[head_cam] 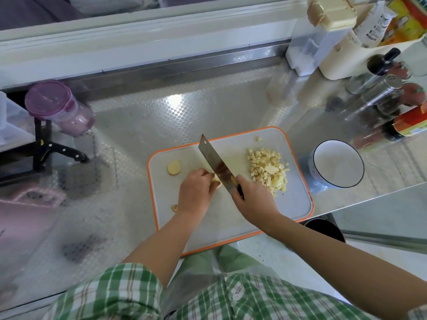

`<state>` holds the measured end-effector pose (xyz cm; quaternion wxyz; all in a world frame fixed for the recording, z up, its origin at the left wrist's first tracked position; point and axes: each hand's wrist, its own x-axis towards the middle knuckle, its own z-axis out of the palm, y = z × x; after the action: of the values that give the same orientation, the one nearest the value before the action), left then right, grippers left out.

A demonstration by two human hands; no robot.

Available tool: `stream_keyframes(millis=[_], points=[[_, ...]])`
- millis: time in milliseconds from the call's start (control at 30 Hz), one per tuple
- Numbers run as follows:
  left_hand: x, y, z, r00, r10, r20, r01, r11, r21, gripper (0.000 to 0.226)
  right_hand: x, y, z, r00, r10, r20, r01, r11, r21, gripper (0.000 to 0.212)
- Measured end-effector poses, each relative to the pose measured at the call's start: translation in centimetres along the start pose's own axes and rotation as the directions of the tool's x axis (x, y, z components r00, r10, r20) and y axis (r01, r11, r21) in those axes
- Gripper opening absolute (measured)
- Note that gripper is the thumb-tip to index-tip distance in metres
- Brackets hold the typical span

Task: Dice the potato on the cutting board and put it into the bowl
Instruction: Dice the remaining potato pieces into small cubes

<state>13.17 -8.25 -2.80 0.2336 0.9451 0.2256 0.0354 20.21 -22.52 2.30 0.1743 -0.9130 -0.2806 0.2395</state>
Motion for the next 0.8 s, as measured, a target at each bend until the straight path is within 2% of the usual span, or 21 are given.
stream_keyframes(millis=[367,500,600,800], points=[[1.4,-0.3,-0.4,0.999,-0.040,-0.013,0.040,0.999,0.004,0.004,0.0,0.2,-0.1,0.998,0.042,-0.045,-0.040,0.998,0.038,0.020],[1.4,-0.5,-0.5,0.999,-0.033,-0.017,0.033,0.999,0.000,0.012,0.1,0.0,0.1,0.998,0.044,-0.052,-0.042,0.998,0.038,0.021],[1.0,-0.7,-0.4,1.000,0.024,-0.010,-0.024,1.000,-0.001,0.020,-0.1,-0.3,0.3,0.997,0.053,-0.052,-0.051,0.997,0.051,0.020],[0.5,-0.8,-0.2,0.998,0.066,0.008,-0.066,0.997,0.029,0.019,0.0,-0.6,0.5,0.996,0.066,-0.052,-0.062,0.996,0.064,0.017]])
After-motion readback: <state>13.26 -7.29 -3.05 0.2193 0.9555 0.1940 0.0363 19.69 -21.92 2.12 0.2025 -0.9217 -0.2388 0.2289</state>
